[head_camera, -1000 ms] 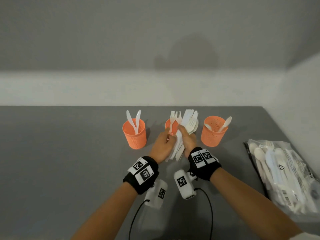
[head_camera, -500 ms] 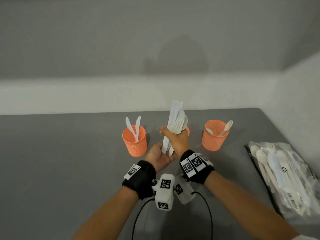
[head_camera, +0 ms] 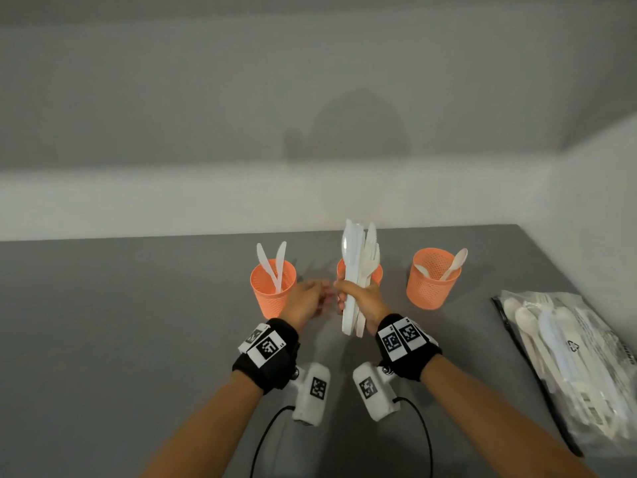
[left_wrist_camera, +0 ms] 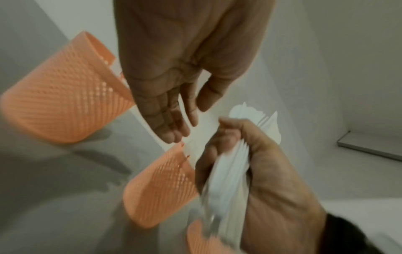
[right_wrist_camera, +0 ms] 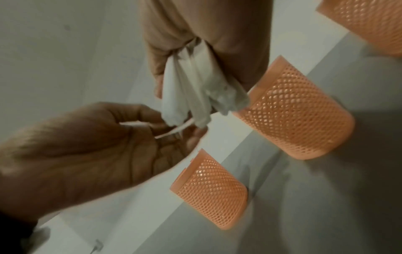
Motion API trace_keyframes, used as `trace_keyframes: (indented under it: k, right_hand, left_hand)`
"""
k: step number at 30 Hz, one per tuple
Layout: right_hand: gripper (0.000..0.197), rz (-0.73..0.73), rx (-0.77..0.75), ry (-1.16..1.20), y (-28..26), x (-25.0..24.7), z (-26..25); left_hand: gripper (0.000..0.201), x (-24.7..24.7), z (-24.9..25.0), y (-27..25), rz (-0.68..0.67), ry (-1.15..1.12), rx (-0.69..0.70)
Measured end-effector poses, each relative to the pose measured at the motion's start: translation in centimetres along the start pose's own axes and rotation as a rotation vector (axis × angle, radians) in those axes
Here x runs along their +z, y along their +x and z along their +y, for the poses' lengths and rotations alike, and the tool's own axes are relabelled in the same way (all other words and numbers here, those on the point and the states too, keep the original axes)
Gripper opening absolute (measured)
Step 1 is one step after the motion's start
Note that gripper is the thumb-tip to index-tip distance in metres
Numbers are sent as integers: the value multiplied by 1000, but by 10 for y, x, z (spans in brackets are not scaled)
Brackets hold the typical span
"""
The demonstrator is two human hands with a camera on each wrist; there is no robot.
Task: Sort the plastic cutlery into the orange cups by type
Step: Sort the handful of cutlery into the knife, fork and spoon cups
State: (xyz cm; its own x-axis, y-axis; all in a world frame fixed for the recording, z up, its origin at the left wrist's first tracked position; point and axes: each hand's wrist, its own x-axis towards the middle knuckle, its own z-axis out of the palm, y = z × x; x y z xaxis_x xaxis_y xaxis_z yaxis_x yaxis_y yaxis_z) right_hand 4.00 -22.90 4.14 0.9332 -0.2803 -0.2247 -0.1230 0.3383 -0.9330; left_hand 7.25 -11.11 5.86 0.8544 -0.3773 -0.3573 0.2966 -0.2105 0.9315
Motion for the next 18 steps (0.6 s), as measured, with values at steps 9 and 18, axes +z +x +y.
trace_keyframes:
  k: [9, 18]
  right_hand:
    - [15, -164, -10, -96, -9, 4, 0]
    - [23, -240, -10, -77, -14, -5, 1]
  left_hand:
    - [36, 5, 27, 8, 78, 129, 219]
    - [18, 6, 23, 11, 82, 314, 249]
